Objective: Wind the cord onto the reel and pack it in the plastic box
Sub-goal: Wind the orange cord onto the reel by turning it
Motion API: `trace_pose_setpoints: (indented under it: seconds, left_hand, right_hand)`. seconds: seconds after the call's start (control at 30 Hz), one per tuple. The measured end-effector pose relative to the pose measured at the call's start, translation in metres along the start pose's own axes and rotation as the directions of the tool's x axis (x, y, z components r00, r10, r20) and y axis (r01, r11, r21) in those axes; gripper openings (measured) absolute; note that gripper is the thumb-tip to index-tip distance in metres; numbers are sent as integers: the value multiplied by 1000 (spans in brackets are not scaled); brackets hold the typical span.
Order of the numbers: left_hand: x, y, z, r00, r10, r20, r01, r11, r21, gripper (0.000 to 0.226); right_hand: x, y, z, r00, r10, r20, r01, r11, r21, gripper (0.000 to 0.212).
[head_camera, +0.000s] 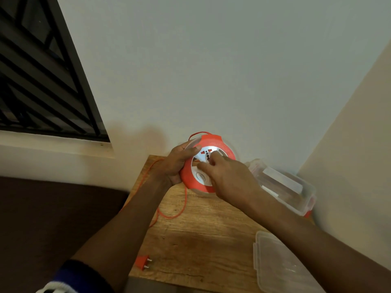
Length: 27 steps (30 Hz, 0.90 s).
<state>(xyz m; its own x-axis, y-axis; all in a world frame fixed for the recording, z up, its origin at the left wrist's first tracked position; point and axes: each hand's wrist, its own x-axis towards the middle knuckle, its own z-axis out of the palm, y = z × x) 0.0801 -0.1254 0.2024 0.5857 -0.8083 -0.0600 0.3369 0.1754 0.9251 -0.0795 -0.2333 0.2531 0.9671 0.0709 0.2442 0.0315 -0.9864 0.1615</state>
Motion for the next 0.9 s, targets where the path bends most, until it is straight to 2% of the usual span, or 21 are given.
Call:
trace_pose_setpoints:
  seconds: [0.17,0.33,0.53,0.6,0.7,0.77,0.83,0.9]
  left_hand:
    - [2,-6,0,1000,-11,11,11,1000,7,58]
    - [6,-5,1,999,-24,22,24,1000,-14,45]
    - [13,-8,2,1000,-28,-1,28,1000,11,49]
    - [15,-8,1,999,-28,16,28,999,27,38]
    - [19,-7,2,1000,-25,18,24,998,56,40]
    - [22,-5,5,1000,-15,12,14,998,67,39]
    - [26,-5,7,1000,11,-7,-11,999,52,37]
    - [30,-7,8,999,24,-40,-22,999,50,50]
  right_hand:
    - [0,10,-2,996,-56,63,60,997,-54,68]
    - [1,13,-1,996,28,86,-18,994,-105,75]
    - [5,19,10,977,36,209,-11,993,-119,85]
    - [8,20,13,981,16,192,13,989,-149,85]
    - [9,17,21,991,40,131,-17,985,-173,77]
    - [9,17,25,984,166,65,-160,984,-79,71]
    - [10,20,24,950,312,21,-312,943,118,64]
    - [12,22,22,920,382,89,-391,876,283,64]
